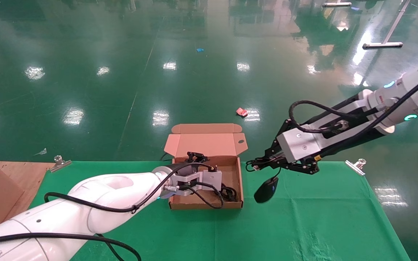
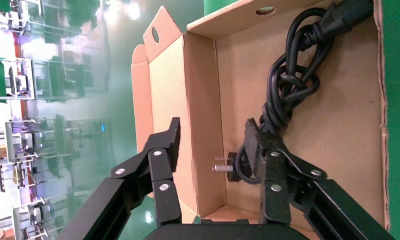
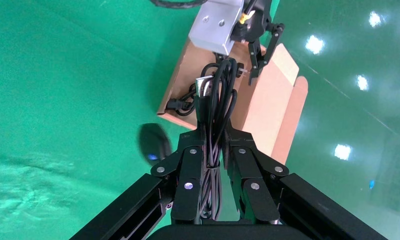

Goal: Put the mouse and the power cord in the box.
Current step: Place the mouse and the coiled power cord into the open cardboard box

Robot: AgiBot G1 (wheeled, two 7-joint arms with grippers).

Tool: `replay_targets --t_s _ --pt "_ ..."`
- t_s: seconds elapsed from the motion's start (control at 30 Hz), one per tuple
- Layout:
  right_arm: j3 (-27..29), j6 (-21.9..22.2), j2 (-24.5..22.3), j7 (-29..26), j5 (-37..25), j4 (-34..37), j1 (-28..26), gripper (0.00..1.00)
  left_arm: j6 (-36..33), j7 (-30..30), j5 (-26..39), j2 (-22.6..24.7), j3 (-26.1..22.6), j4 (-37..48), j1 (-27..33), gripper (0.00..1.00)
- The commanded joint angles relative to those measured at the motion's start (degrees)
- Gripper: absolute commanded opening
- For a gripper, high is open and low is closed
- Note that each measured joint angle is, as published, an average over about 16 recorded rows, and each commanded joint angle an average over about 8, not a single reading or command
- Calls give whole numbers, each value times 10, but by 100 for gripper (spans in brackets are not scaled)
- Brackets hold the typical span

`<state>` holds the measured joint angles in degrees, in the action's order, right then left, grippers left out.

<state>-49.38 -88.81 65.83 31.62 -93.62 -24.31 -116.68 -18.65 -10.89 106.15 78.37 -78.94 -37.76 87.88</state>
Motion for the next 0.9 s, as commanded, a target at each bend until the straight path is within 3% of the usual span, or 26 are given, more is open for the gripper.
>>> replay_targets --t_s 0.03,0.3,0.7,0.9 --pt "-1 1 2 -4 1 -3 0 0 3 2 -9 1 -8 0 1 100" --pt "-5 24 40 -8 -2 7 -7 0 -33 33 -104 -39 16 -33 32 100" --pt "-29 131 121 11 -24 43 19 0 -145 130 -255 -269 90 -220 38 100" --pt "-54 231 127 5 -10 -1 59 0 -162 142 -280 -348 106 -279 36 100"
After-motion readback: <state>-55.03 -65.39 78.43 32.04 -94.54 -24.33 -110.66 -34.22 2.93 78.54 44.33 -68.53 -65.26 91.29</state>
